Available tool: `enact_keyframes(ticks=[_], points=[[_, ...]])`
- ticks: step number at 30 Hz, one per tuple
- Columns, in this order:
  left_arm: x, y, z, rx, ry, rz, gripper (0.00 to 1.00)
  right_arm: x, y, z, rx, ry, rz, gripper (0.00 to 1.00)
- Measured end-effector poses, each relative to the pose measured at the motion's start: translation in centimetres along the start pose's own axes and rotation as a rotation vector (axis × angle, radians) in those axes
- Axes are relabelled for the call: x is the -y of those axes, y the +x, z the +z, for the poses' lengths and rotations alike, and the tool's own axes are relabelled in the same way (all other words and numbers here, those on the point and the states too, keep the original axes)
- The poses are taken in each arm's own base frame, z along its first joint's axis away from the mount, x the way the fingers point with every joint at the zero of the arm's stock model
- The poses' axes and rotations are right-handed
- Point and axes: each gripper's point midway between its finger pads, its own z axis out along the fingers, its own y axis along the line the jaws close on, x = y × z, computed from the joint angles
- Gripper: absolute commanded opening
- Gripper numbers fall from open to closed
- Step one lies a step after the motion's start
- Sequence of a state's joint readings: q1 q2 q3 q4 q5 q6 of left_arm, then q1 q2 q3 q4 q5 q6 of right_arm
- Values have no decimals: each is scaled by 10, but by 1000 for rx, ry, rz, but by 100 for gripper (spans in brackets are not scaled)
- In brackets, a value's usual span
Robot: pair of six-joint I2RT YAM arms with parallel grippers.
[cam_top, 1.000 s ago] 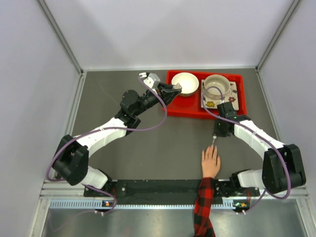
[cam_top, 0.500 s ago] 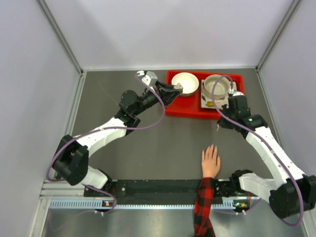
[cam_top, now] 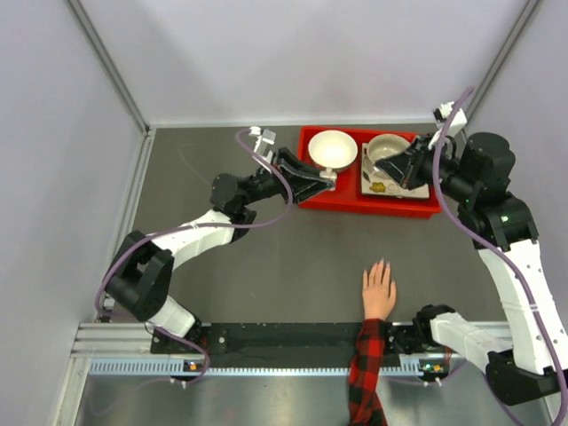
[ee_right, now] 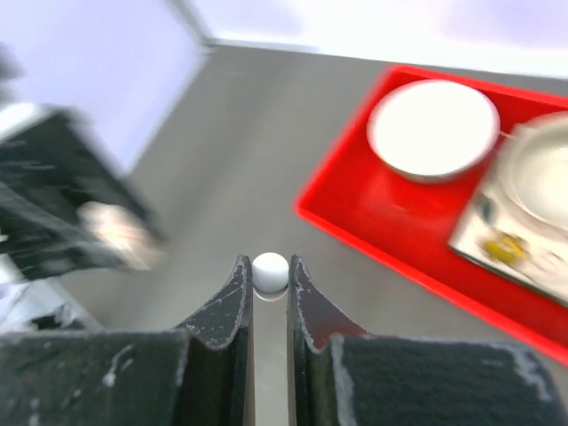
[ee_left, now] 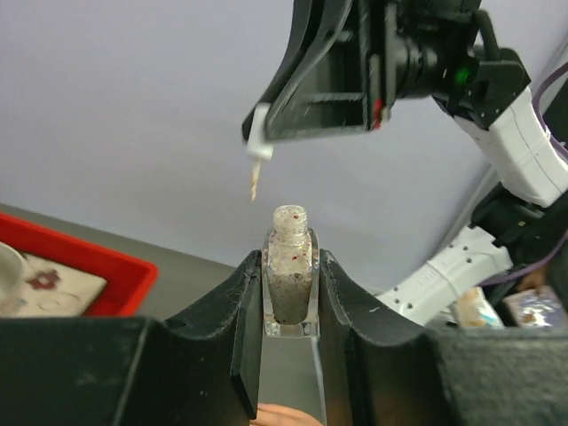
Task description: Paint the nails
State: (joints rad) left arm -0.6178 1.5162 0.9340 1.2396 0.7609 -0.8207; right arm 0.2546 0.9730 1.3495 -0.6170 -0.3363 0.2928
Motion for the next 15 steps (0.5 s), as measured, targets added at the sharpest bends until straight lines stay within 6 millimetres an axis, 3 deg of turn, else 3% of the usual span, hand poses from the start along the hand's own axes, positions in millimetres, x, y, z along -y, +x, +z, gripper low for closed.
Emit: enact_keyframes(ticks=[5, 10, 15], points=[[-9, 30, -2, -70, 10, -139, 0, -39, -18, 9, -24, -166, -22, 0], [5, 35, 3, -95, 61, -40, 0, -82, -36, 18, -48, -277, -125, 0], [19, 36, 8, -116, 94, 89, 0, -84, -32, 15, -90, -279, -165, 0]])
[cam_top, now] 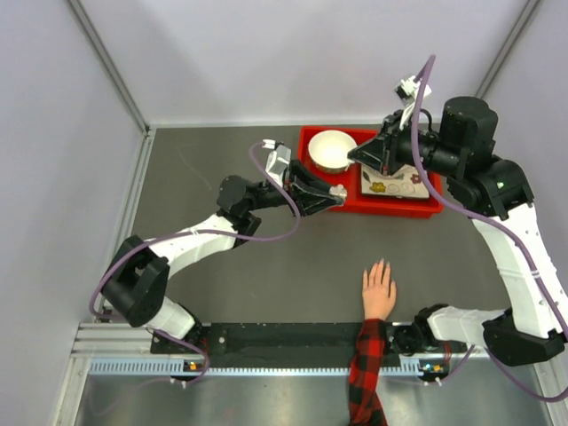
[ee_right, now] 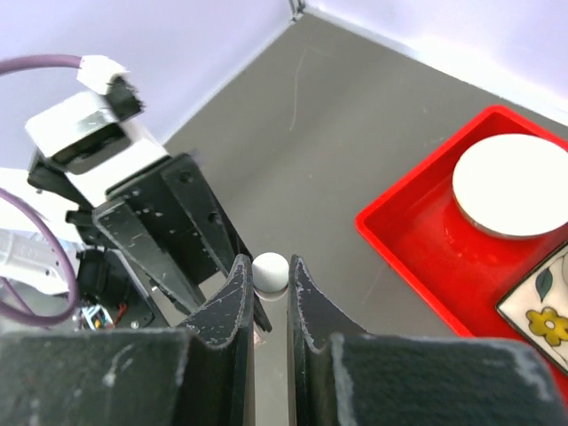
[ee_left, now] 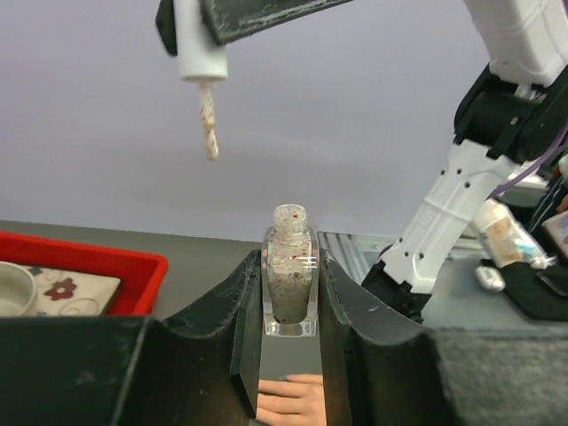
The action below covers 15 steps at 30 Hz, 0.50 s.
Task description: Paint the nails
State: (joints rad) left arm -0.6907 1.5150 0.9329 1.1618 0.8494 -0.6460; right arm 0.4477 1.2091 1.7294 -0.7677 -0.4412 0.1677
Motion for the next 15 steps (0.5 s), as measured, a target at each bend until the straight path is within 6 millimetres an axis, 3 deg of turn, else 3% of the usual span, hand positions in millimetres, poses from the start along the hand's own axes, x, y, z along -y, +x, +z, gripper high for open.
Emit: enact_keyframes(ticks=[5, 15], points=[[4, 3, 3, -35, -8, 103, 0, -3, 12, 2, -51, -27, 13, 0], [-9, 20, 1, -98, -64, 145, 0, -16, 19, 0, -75, -66, 11, 0]])
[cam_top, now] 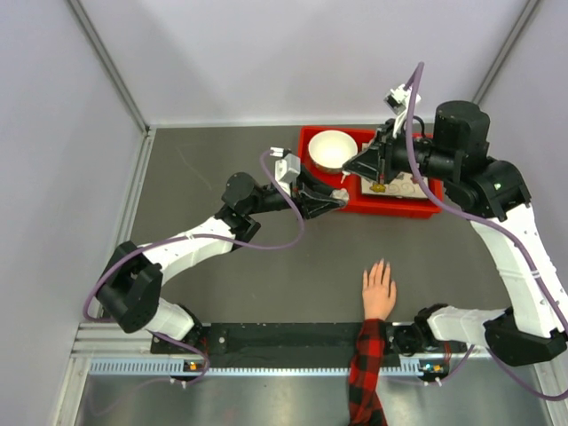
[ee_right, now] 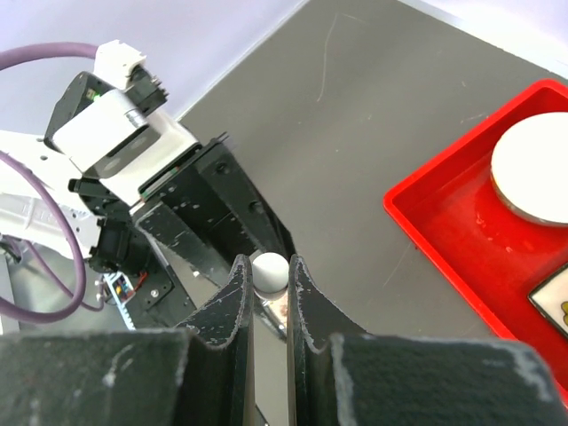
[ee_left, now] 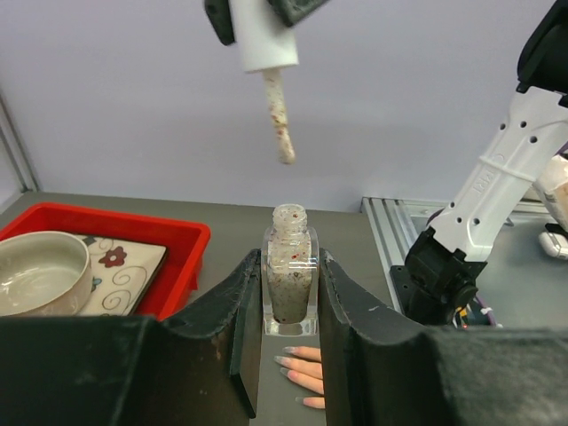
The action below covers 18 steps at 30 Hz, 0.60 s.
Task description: Paint the nails
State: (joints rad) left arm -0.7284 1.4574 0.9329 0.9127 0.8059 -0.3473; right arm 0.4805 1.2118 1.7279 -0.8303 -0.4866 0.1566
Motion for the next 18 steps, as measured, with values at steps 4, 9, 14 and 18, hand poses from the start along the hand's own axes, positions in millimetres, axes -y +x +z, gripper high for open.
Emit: enact_keyframes(ticks=[4, 9, 14, 18], points=[[-3, 1, 0, -2, -15, 1, 0, -3, 9, 2, -24, -7, -3, 0], [-4, 1, 0, 0, -20, 2, 0, 3, 20, 3, -56, 15, 1, 0], [-4, 0, 0, 1, -23, 1, 0, 8, 23, 2, -69, 44, -2, 0], [-4, 0, 0, 1, -23, 1, 0, 11, 24, 2, -71, 56, -5, 0]])
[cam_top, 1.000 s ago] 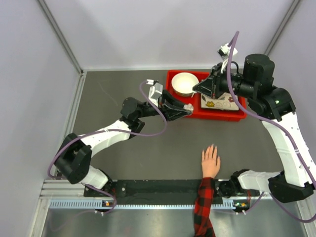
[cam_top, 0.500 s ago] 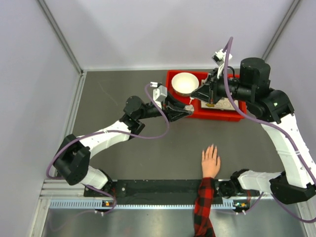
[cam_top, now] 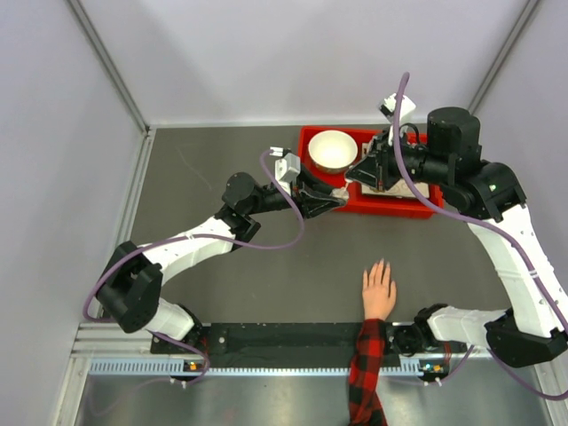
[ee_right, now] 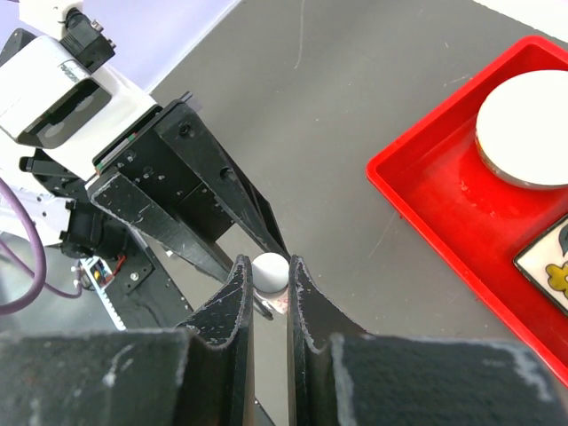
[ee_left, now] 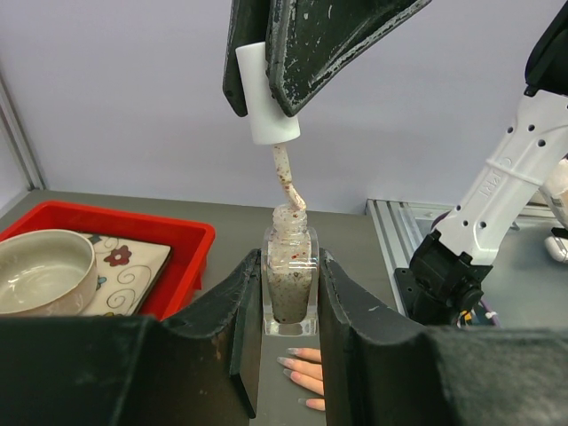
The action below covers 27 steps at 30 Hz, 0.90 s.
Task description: Paint the nails
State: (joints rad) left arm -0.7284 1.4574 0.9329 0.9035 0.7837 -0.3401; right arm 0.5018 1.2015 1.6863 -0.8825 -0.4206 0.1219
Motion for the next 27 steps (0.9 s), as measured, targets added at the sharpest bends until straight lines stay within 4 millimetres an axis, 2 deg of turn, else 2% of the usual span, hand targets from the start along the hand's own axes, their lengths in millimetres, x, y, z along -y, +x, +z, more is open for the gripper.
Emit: enact_keyframes(ticks=[27], points=[[1, 0, 0, -1, 1, -10, 0, 0, -1, 5, -3, -10, 3, 0]])
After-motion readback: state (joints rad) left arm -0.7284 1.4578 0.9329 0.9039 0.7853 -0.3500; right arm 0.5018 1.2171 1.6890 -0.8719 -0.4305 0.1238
